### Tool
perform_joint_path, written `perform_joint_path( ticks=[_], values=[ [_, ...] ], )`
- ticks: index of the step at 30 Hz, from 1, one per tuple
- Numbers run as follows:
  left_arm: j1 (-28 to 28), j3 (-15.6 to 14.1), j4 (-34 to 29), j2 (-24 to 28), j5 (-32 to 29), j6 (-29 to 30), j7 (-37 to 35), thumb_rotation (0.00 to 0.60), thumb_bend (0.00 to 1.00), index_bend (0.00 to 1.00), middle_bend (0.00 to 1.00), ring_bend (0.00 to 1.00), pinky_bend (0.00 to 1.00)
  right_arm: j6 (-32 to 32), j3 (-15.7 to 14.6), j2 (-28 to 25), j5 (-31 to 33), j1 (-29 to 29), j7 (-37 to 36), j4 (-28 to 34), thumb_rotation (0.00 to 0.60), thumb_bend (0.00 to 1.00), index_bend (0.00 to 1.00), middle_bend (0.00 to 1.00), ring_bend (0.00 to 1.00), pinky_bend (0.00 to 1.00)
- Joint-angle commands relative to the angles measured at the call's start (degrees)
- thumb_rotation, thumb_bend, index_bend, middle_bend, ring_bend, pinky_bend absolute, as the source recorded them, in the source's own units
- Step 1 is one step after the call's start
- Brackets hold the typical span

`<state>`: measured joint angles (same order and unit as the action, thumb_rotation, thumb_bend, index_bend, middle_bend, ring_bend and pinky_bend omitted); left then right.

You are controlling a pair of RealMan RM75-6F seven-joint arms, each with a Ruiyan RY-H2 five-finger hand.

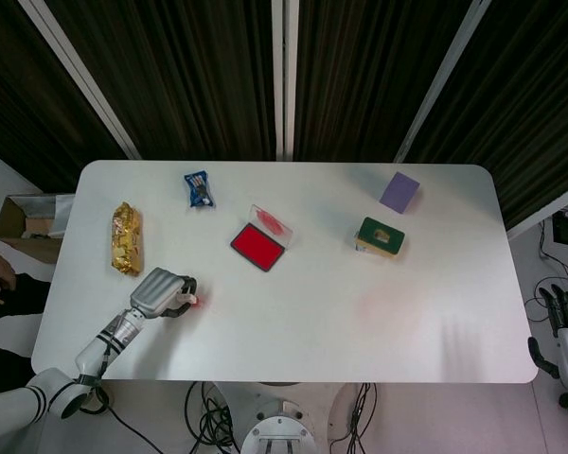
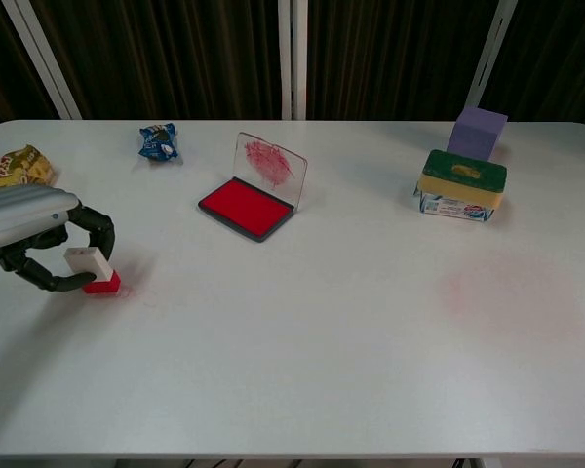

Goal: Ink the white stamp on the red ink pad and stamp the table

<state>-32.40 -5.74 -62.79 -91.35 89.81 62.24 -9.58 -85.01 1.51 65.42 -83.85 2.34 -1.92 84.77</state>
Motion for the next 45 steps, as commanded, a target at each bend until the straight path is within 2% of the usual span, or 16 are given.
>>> perform_joint_path(
  ticks=[1, 6, 10, 24, 29, 33, 36, 38, 40, 43, 44, 45],
  values=[
    [0.18, -0.05, 0.63, -0.36, 0.35, -0.03, 0.00, 0.600, 0.44, 0.55, 0.55, 1.00, 1.00, 0.19, -0.08, -0.06, 0.05, -0.03, 0.12, 0.16, 0.600, 0.34, 0.00, 0.00, 0.00, 0.00],
    [0.33, -0.26, 1.24, -0.50, 1.13, 0.06, -0.14, 0.600, 0.43, 0.51, 0.52, 1.00, 1.00, 0.04, -0.04, -0.24, 0.16, 0.08, 0.19, 0.36, 0.600, 0.34, 0.00, 0.00, 0.00, 0.00],
    [0.32, -0.39, 1.56, -0.52, 1.64, -0.05, -0.29, 0.600, 0.42, 0.44, 0.49, 1.00, 1.00, 0.15, -0.15, -0.32, 0.12, 0.09, 0.24, 0.40, 0.600, 0.34, 0.00, 0.00, 0.00, 0.00],
    [0.13, -0.76, 1.28, 0.20, 3.48, 0.36, -0.58, 0.600, 0.40, 0.33, 0.42, 1.00, 1.00, 0.50, -0.16, -0.50, 0.40, 0.05, 0.24, 0.53, 0.600, 0.34, 0.00, 0.00, 0.00, 0.00],
    [0.31, -1.28, -0.61, 1.71, 4.47, 1.18, 0.02, 0.600, 0.38, 0.30, 0.38, 1.00, 1.00, 0.30, -0.13, -0.59, 0.38, 0.13, 0.14, 0.54, 0.600, 0.34, 0.00, 0.00, 0.00, 0.00],
    [1.19, -1.69, -5.43, 5.14, 4.97, 3.00, 2.06, 0.600, 0.36, 0.29, 0.38, 1.00, 1.00, -0.16, 0.01, -0.77, 0.36, 0.30, -0.12, 0.52, 0.600, 0.34, 0.00, 0.00, 0.00, 0.00],
    [3.36, -2.00, -11.94, 9.62, 4.87, 6.59, 4.75, 0.600, 0.34, 0.29, 0.38, 1.00, 1.00, -0.52, 0.13, -0.93, 0.46, 0.50, -0.56, 0.43, 0.600, 0.34, 0.00, 0.00, 0.00, 0.00],
    [6.00, -2.09, -16.33, 12.89, 5.11, 11.44, 6.80, 0.600, 0.32, 0.29, 0.38, 1.00, 1.00, -0.72, 0.24, -0.96, 0.63, 0.65, -0.96, 0.18, 0.600, 0.34, 0.00, 0.00, 0.00, 0.00],
    [9.17, -1.38, -18.91, 15.41, 6.67, 19.44, 7.17, 0.600, 0.29, 0.31, 0.39, 0.98, 1.00, -1.17, 0.47, -0.74, 0.64, 0.75, -1.41, -0.33, 0.600, 0.34, 0.00, 0.00, 0.00, 0.00],
    [14.08, 1.30, -19.04, 17.98, 7.77, 32.08, 7.22, 0.594, 0.25, 0.36, 0.41, 0.92, 1.00, -1.71, 0.40, -0.41, 0.14, 0.90, -1.84, -1.16, 0.600, 0.34, 0.00, 0.00, 0.00, 0.00],
    [15.29, 1.92, -19.08, 18.63, 7.62, 34.53, 7.60, 0.536, 0.24, 0.36, 0.40, 0.88, 0.99, -1.85, 0.39, -0.33, 0.01, 0.93, -1.89, -1.27, 0.600, 0.34, 0.00, 0.00, 0.00, 0.00],
    [16.89, 2.67, -19.33, 19.69, 6.45, 36.85, 8.40, 0.394, 0.23, 0.35, 0.39, 0.78, 0.93, -2.07, 0.34, -0.24, -0.22, 0.99, -1.97, -1.30, 0.600, 0.34, 0.00, 0.00, 0.00, 0.00]
  ],
)
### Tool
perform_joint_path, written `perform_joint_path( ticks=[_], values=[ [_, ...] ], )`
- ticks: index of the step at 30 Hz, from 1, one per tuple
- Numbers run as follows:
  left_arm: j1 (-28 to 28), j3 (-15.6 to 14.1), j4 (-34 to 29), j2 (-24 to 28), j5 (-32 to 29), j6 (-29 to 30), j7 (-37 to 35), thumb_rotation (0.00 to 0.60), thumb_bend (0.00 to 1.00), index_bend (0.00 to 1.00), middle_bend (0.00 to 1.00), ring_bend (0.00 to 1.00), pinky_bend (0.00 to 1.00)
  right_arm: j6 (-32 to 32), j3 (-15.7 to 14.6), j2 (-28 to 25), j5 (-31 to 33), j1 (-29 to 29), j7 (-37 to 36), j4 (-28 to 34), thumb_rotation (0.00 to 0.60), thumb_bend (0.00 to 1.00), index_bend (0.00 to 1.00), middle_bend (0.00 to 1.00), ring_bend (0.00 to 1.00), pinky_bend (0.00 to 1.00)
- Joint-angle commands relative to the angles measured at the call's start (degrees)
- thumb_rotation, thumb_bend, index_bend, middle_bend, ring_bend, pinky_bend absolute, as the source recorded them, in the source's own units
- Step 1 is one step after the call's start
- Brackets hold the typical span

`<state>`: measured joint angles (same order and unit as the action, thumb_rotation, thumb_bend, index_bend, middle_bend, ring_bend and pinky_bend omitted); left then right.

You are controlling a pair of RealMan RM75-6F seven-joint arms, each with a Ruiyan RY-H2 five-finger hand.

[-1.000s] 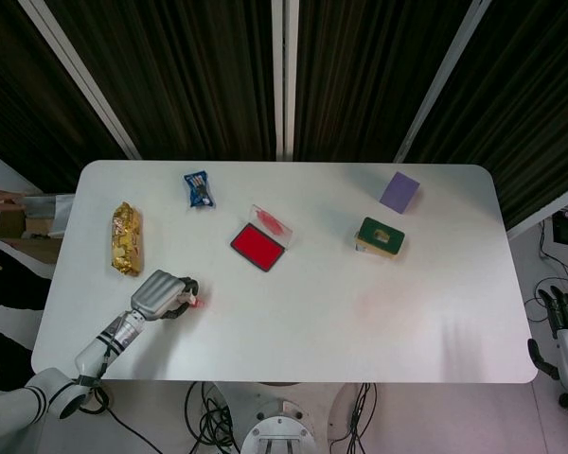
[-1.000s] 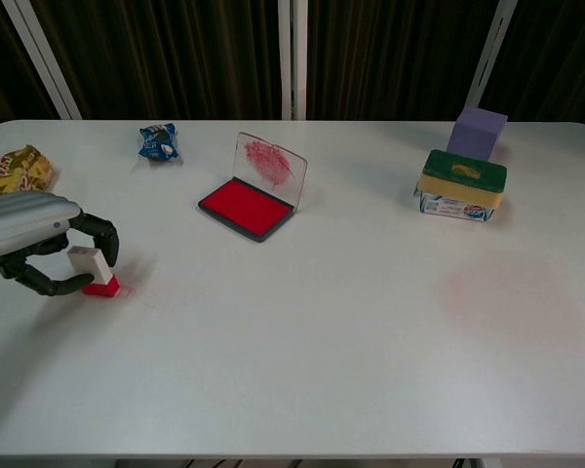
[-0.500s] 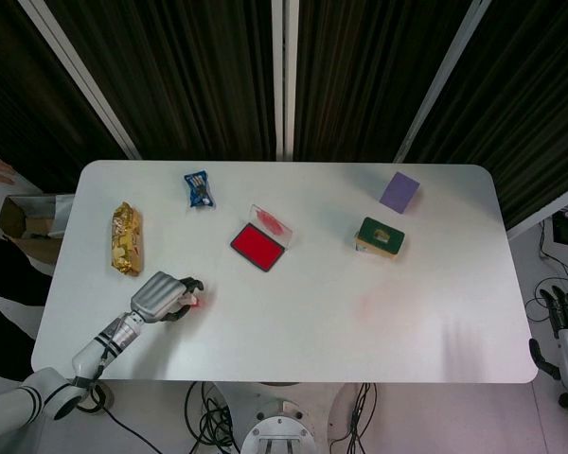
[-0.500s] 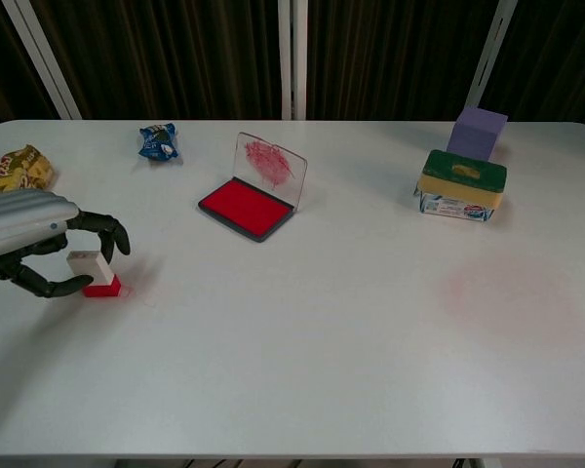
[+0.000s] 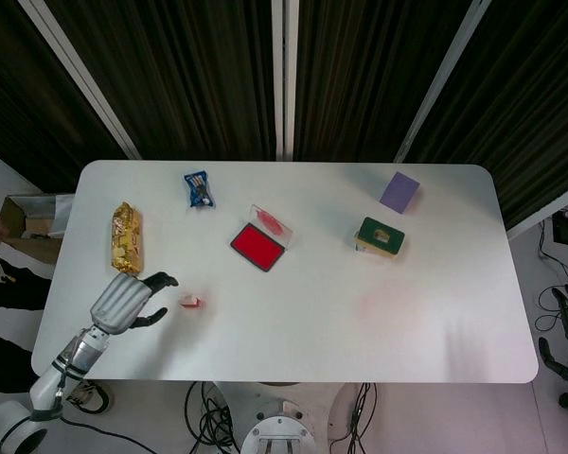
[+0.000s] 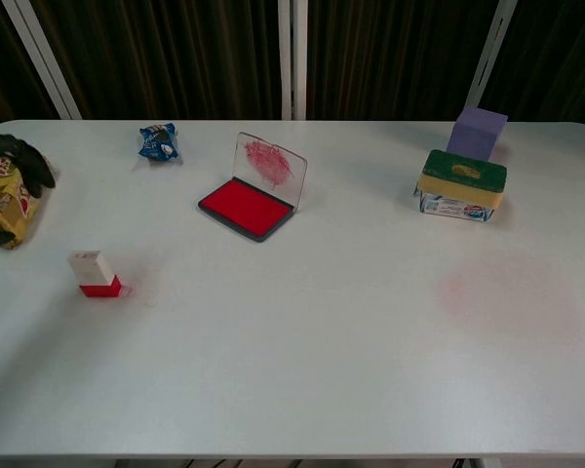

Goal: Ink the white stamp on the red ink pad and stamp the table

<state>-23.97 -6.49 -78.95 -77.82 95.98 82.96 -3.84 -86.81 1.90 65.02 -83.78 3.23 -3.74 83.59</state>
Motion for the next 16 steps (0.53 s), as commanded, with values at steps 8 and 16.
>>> perform_joint_path(
  ticks=[8, 16],
  values=[
    [16.73, -0.23, -11.68, 15.24, -10.87, 11.05, 8.79, 0.000, 0.21, 0.14, 0.12, 0.10, 0.22, -2.10, -0.87, 1.51, -2.62, 0.64, -0.42, -0.70, 0.600, 0.32, 0.00, 0.00, 0.00, 0.00],
    [19.22, -1.28, -10.12, 16.05, -8.76, 10.06, 5.47, 0.000, 0.18, 0.14, 0.12, 0.10, 0.22, -3.65, -1.15, 1.68, -3.93, 1.13, -0.40, -0.53, 0.600, 0.32, 0.00, 0.00, 0.00, 0.00]
  ],
)
